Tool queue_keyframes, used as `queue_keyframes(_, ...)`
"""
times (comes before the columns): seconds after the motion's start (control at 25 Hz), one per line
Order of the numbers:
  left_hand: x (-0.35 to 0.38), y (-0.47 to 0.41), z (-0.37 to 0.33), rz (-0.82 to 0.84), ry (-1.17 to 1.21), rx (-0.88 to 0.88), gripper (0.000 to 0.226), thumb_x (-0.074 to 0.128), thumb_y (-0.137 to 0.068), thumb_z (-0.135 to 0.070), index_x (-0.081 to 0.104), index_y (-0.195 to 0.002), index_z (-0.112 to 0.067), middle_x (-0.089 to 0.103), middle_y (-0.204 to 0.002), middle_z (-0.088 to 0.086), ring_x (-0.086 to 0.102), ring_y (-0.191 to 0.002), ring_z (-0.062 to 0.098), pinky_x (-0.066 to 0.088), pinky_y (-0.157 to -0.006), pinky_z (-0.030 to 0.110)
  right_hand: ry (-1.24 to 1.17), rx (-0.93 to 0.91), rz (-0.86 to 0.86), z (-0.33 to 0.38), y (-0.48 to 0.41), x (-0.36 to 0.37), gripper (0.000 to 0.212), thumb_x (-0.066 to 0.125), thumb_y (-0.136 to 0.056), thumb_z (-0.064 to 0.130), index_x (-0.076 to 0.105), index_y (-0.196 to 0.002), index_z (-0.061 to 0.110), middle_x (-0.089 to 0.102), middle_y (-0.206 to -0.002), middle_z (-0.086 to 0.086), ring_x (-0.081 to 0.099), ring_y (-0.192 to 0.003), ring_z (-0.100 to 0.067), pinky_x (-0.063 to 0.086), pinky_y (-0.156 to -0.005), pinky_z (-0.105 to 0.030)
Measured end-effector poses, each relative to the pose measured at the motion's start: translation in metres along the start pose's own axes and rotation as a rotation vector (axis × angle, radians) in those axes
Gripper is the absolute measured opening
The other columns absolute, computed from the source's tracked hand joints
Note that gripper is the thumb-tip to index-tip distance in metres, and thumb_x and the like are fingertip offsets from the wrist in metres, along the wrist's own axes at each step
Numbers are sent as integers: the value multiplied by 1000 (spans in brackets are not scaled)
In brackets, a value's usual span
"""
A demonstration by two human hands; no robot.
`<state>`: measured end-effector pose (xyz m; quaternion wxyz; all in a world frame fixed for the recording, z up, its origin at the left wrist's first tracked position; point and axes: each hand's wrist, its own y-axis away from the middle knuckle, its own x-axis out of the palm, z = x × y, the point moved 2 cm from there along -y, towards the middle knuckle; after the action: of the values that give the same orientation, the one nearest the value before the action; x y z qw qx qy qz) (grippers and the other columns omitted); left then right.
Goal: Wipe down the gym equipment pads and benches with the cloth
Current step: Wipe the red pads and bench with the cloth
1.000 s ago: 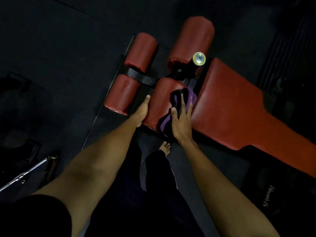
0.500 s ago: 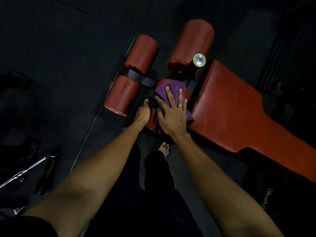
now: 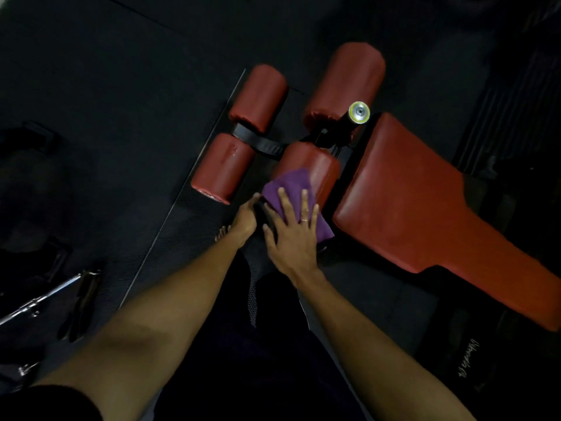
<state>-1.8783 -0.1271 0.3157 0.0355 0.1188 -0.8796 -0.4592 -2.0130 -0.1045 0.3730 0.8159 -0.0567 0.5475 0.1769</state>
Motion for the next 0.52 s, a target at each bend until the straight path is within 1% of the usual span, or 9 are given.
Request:
queue_keyframes(0.04,-1,2,3,-8,17,6,39,39,-109,-28,64,-131,-7,68,-120,8,63,-110,21,46,-102,30,53,-63,29,5,-9,1,47,47,-99,42,59,-143,30,30,-166,0,6,-157,-37,7,-123,-65)
queue_keyframes(0.08,-2,2,5,-19,3,14,38,39,-109,-26,64,-131,-7,68,-123,10,63,-112,24,46,-106,34,95,-106,64,6,-24,1,46,44,-98,44,64,-137,31,38,-162,0,12,-156,-36,9,-122,-65)
queue_keyframes(0.16,-4,-10,12,-50,-76,24,44,38,-106,-33,64,-134,-9,66,-130,14,61,-122,29,44,-112,44,153,-153,109,-1,-64,-6,50,37,-94,49,70,-129,33,47,-156,-1,21,-155,-35,9,-123,-63)
queue_keyframes(0.2,-4,-16,14,-67,-114,13,49,37,-105,-39,63,-135,-11,64,-134,14,59,-126,29,42,-113,44,170,-147,118,-9,-86,-11,52,36,-93,50,70,-128,33,47,-156,-2,22,-154,-36,8,-124,-62)
queue_keyframes(0.28,-4,-18,14,-110,-164,11,59,35,-100,-51,63,-136,-14,63,-137,11,56,-129,28,40,-115,44,199,-54,121,-28,-121,-24,48,41,-96,45,66,-135,33,37,-163,-1,17,-155,-36,4,-125,-58)
queue_keyframes(0.36,-3,-15,13,-100,-151,4,61,34,-98,-53,63,-135,-15,64,-135,10,57,-126,28,40,-114,44,168,69,100,-41,-130,-29,48,45,-99,41,58,-143,31,25,-168,1,9,-156,-37,2,-126,-57)
queue_keyframes(0.44,-3,-27,17,-72,-131,-3,59,35,-97,-53,64,-133,-16,66,-131,10,60,-123,28,42,-113,44,85,127,-4,-40,-105,-28,52,42,-97,40,56,-146,27,23,-169,0,7,-156,-38,6,-125,-58)
queue_keyframes(0.52,-2,-36,10,-23,-106,-33,59,37,-98,-54,64,-134,-16,65,-133,10,61,-122,27,43,-113,45,-44,177,-75,-29,-61,-19,55,43,-97,38,50,-150,26,18,-170,0,2,-157,-36,7,-125,-59)
